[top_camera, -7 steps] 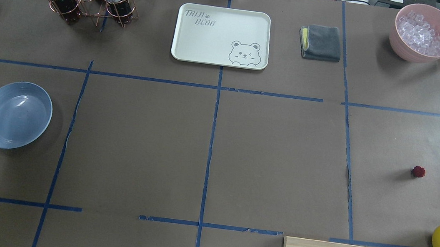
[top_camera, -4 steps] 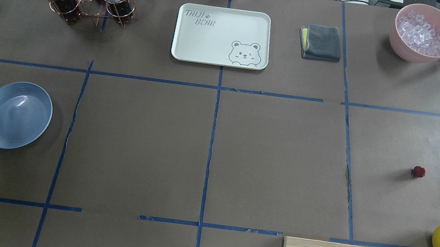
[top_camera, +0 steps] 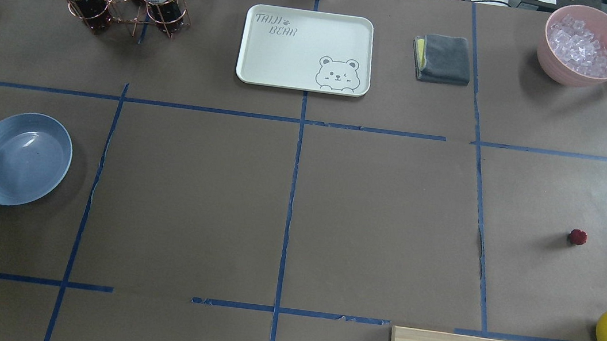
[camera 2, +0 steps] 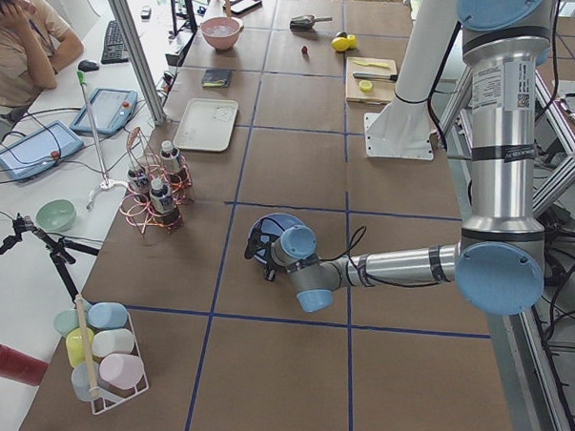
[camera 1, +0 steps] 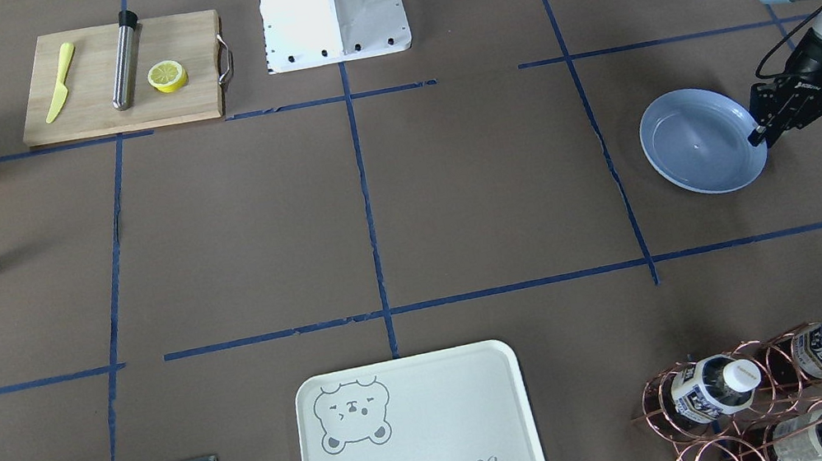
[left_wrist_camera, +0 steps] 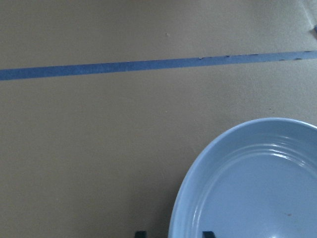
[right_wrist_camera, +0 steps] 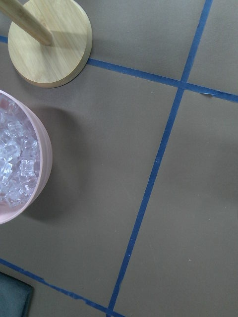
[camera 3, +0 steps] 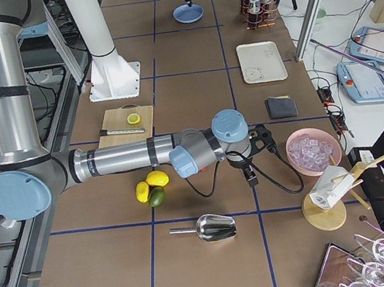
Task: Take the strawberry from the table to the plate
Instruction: 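Reach the left gripper to the light-blue plate rim and grasp it, then drag the light-blue plate with the left gripper to the table center, release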
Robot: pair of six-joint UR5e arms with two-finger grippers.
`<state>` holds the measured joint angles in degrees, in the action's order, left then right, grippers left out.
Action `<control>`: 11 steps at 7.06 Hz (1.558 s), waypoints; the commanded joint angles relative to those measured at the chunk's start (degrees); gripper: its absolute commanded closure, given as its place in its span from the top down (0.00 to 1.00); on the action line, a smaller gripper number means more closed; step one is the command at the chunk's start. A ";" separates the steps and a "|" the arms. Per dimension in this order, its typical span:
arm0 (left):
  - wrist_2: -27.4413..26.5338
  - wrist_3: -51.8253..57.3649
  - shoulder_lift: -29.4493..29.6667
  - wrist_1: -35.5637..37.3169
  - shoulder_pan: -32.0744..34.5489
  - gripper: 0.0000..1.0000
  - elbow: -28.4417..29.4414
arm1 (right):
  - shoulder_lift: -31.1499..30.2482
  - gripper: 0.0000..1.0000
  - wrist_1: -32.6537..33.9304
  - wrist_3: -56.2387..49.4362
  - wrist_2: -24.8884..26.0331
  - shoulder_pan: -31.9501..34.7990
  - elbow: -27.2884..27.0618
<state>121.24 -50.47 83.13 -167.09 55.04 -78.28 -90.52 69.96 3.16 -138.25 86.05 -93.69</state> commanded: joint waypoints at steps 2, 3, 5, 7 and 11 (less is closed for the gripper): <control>0.75 -0.25 1.15 4.45 -0.11 0.00 -6.59 | -0.01 1.00 -0.09 0.96 -0.09 0.00 -0.35; 0.58 -2.51 5.69 15.80 -0.20 0.00 -12.02 | -0.09 1.00 -0.09 1.05 -0.17 0.09 -0.79; -0.82 -12.67 19.02 28.19 -3.59 0.00 -16.11 | -0.09 1.00 -0.09 1.32 -0.18 0.00 -1.06; -12.12 -23.06 31.07 38.60 -14.74 0.00 -16.03 | -0.09 1.00 -0.09 1.41 -0.18 0.00 -1.06; -25.95 -28.46 35.97 42.98 -29.80 0.00 -14.89 | -0.09 1.00 0.00 1.41 -0.09 0.00 -0.79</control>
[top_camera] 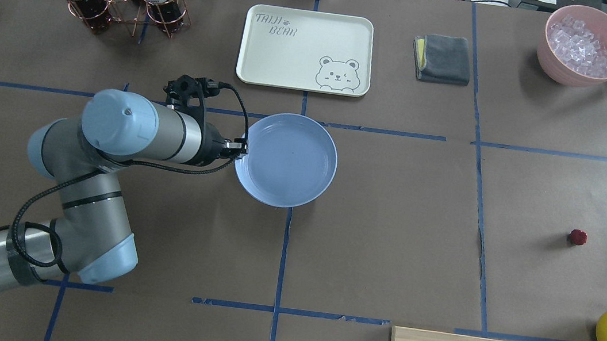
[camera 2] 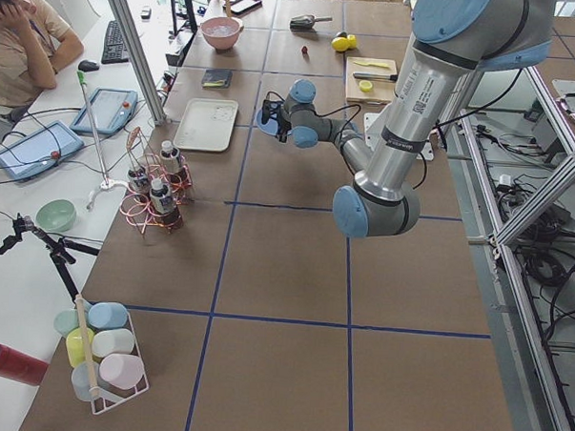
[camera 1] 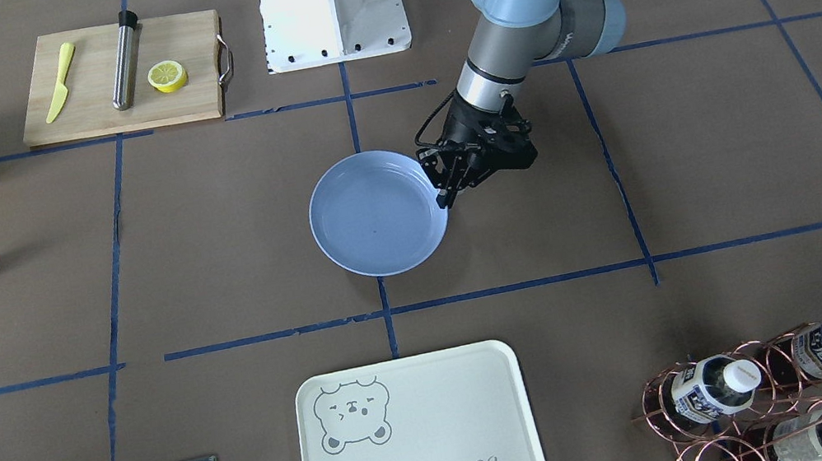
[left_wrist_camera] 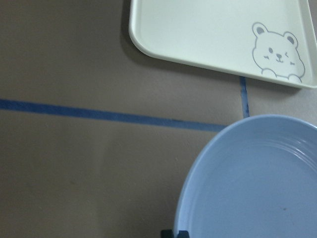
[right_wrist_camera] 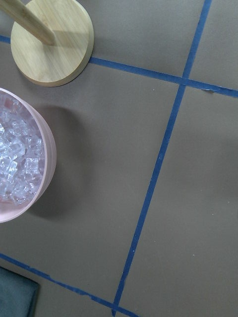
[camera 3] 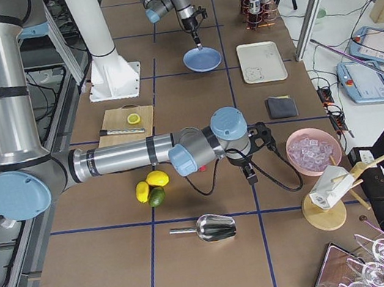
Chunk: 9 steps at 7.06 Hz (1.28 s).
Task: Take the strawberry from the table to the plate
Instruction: 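Drag the light-blue plate with the left gripper to the table center, release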
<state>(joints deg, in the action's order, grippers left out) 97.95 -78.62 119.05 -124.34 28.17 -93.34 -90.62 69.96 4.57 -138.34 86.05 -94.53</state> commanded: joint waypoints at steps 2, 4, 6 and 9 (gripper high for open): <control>-2.85 -0.13 -0.22 0.24 -3.12 0.00 0.79 | 0.00 1.00 0.00 0.00 0.00 0.00 0.05; -2.85 0.05 -0.31 0.15 -3.20 0.16 1.06 | 0.00 1.00 -0.08 0.96 -0.08 0.00 -0.13; -2.94 0.40 -0.57 0.07 -3.12 1.00 0.53 | 0.00 1.00 -0.08 0.97 0.00 0.00 -0.21; 7.54 20.69 -8.36 10.89 8.06 1.00 -13.12 | 0.44 1.00 -0.26 0.97 0.01 0.00 -0.65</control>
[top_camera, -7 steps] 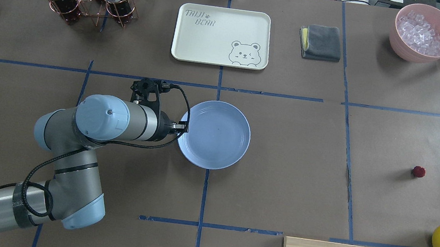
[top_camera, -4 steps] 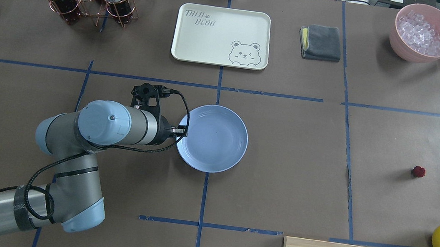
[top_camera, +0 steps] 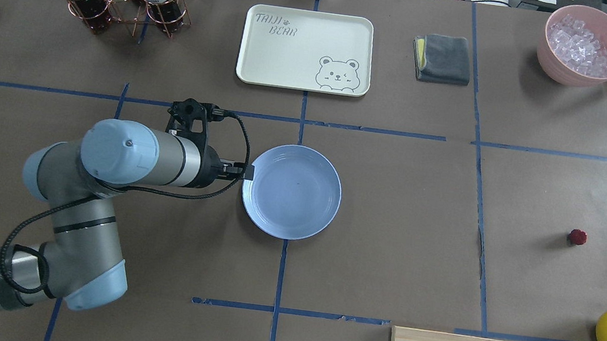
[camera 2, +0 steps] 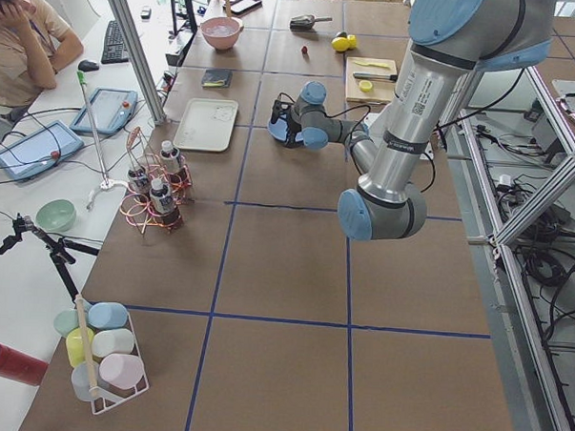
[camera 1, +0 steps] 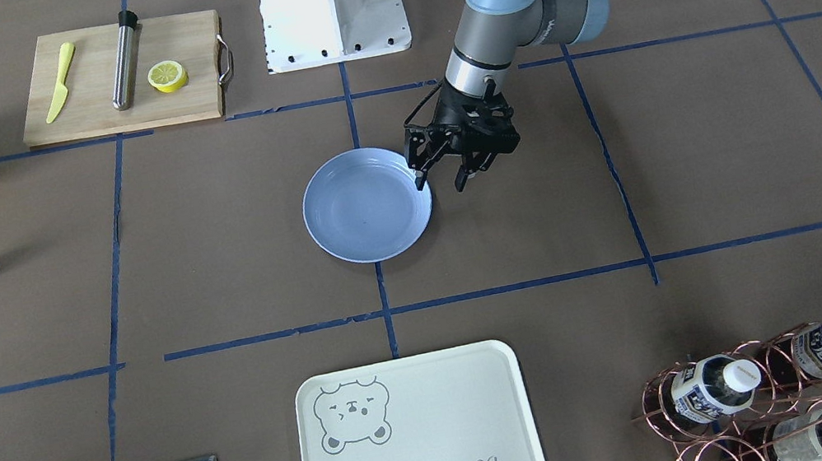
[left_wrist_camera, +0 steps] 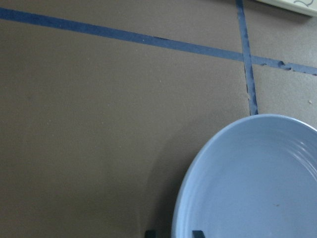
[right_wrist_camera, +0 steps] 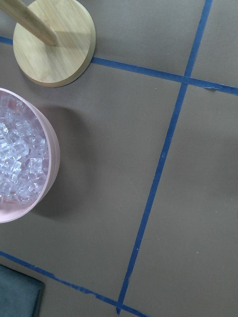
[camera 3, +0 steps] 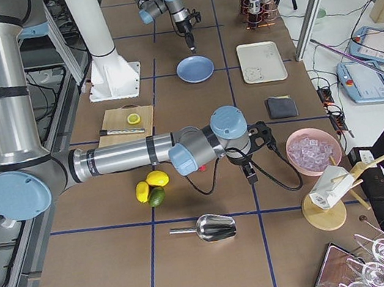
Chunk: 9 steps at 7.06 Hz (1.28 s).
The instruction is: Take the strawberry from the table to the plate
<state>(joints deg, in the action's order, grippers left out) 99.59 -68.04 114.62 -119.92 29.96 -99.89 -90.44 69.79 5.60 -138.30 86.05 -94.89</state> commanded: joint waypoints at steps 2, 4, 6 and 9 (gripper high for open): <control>15.08 34.49 -7.03 19.76 25.22 1.00 -10.58 | 0.35 1.00 -5.32 -0.15 -0.04 -1.92 -1.78; 21.31 69.20 -11.16 27.17 43.93 1.00 -5.80 | -0.09 1.00 -11.95 6.57 -0.13 -5.17 -1.78; 30.70 83.57 -15.20 27.73 58.83 1.00 4.48 | 1.31 1.00 -11.96 12.56 1.01 -10.17 -3.01; 31.90 83.33 -23.97 29.57 62.93 1.00 6.82 | -0.86 1.00 -11.35 24.51 5.56 -17.98 -9.15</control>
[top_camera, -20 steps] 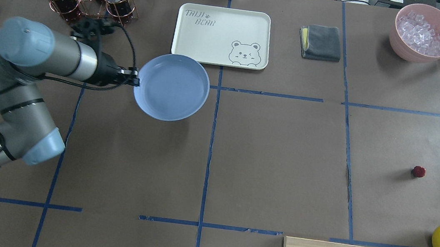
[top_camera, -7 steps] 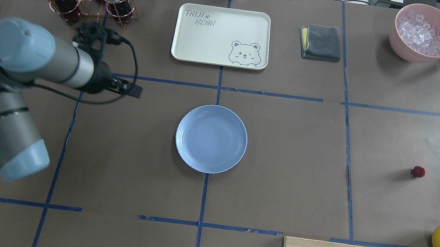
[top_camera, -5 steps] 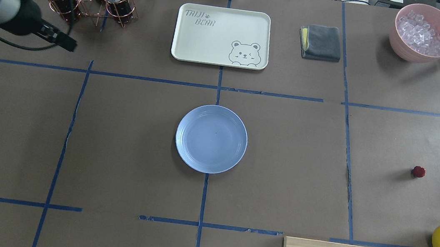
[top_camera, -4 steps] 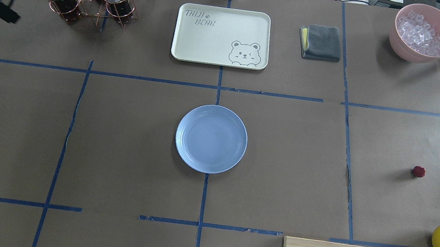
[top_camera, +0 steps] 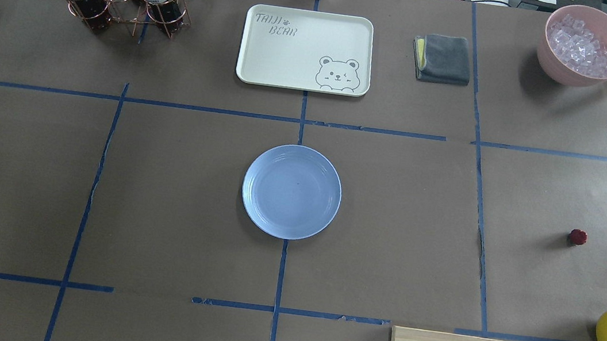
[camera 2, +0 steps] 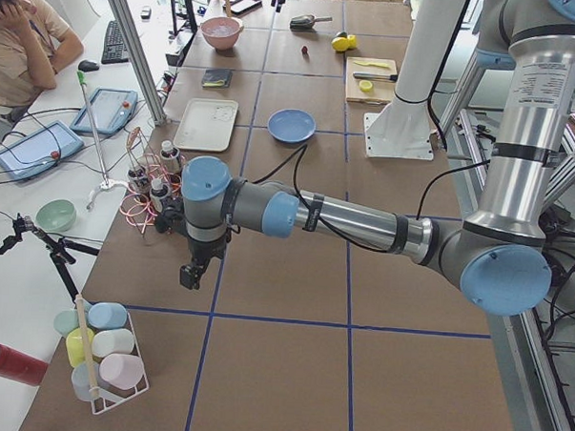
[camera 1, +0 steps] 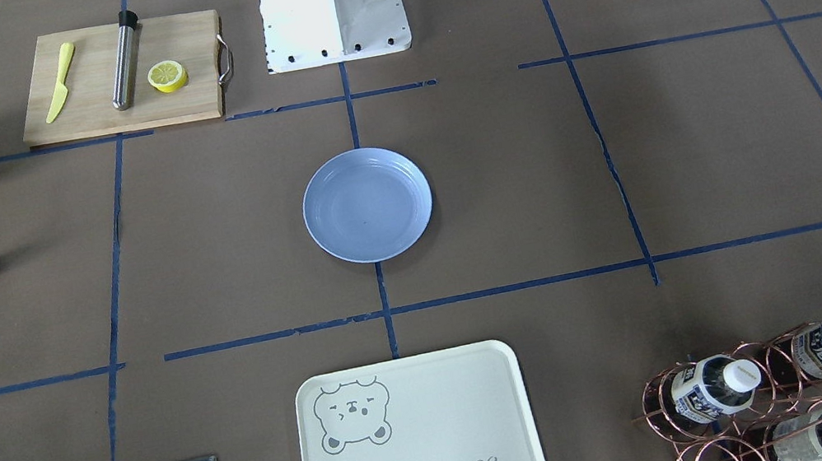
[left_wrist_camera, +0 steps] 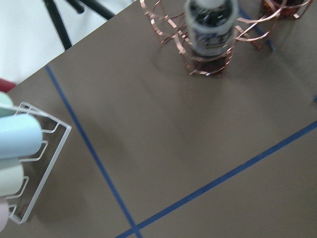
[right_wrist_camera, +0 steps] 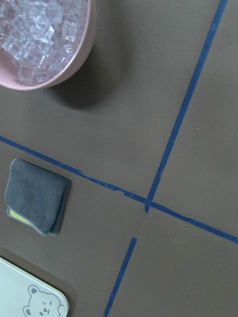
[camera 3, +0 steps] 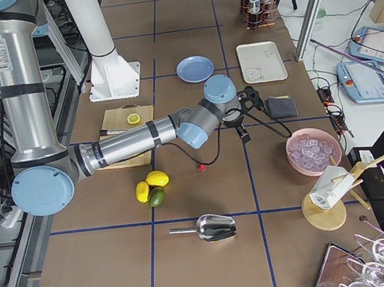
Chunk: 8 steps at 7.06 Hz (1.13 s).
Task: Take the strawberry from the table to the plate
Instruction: 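Reach the right gripper down to the red strawberry and grasp it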
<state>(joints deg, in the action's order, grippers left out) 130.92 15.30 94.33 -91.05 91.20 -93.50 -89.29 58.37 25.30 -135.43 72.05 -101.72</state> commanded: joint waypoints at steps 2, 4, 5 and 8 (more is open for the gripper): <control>0.65 -2.63 -4.15 4.74 1.70 1.00 -0.01 | -8.77 1.00 -1.14 6.76 9.09 -9.88 -4.18; 0.65 -2.65 -4.07 4.48 1.52 1.00 -0.28 | -13.09 1.00 -9.83 15.26 18.76 -17.78 -3.57; 0.65 -2.65 -4.07 4.48 1.52 1.00 -0.63 | -14.67 1.00 -11.34 16.09 24.02 -22.26 -2.18; 0.65 -2.65 -4.16 4.31 1.52 1.00 -0.99 | -14.69 0.76 -18.12 16.89 27.13 -26.42 3.81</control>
<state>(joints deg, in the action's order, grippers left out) 131.57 12.66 90.26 -86.73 92.72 -94.41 -103.90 41.75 42.01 -109.94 47.42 -99.54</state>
